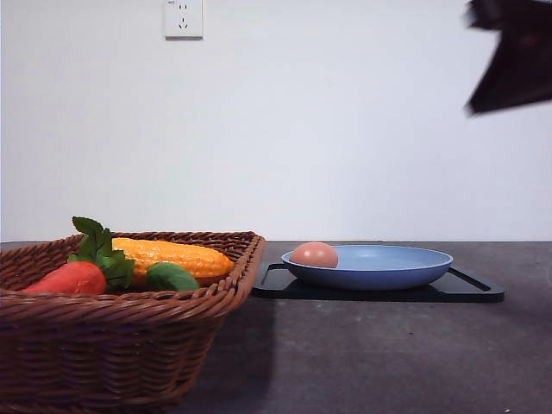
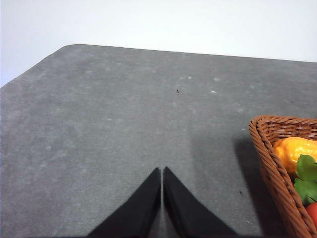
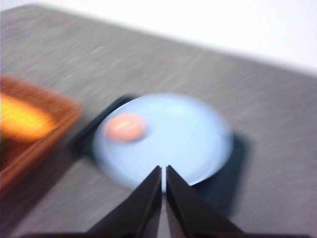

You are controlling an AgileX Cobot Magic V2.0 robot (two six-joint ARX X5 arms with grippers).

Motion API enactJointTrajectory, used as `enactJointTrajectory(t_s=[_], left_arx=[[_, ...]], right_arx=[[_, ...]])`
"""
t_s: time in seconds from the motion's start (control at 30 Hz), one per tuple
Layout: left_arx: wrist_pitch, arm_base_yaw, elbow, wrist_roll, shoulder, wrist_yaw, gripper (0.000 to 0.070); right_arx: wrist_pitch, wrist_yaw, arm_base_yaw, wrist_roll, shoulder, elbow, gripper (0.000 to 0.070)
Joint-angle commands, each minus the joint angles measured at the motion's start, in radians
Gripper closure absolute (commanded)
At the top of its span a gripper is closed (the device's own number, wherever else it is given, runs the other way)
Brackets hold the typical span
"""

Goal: Transfer egg from basket to plate and serve

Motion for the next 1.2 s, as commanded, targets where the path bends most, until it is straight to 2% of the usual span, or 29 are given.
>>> enactJointTrajectory(t_s=[0.0,0.27,0.33,0.5,0.6,0.67,0.9,1.17], left_arx=[[-0.007,0.003,-0.026,0.000,-0.002,0.000,0.0700],[-0.007,0.003,-0.026,0.000,-0.002,0.000,0.0700],[-0.007,0.003,-0.026,0.000,-0.002,0.000,0.0700],[-0.007,0.003,-0.026,0.000,-0.002,0.000,0.0700],[-0.007,0.003,-0.026,0.000,-0.002,0.000,0.0700],[-0.007,0.003,-0.026,0.000,-0.002,0.000,0.0700],[-0.007,0.003,-0.026,0.000,-0.002,0.000,0.0700],[-0.007,0.003,-0.026,0.000,-0.002,0.000,0.0700]], right_arx=[[0.009,0.009,-0.041,-0.083,-0.077,-0.021,0.0700],[0.011,-0.025,-0.351,-0.068,-0.395,-0.144,0.0700],[0.009,-0.081,-0.413,-0.066,-0.446,-0.181,0.0700],[0.010,-0.292,-0.525,-0.064,-0.527,-0.273,0.0700],[0.010,-0.409,-0.562,-0.064,-0.558,-0.318,0.0700],[0.010,-0.447,-0.574,-0.059,-0.563,-0.342,0.0700],[0.000,-0.459,-0.577,-0.014,-0.563,-0.398,0.0700],[-0.139,-0.461,-0.576,0.011,-0.563,-0.398,0.0700]])
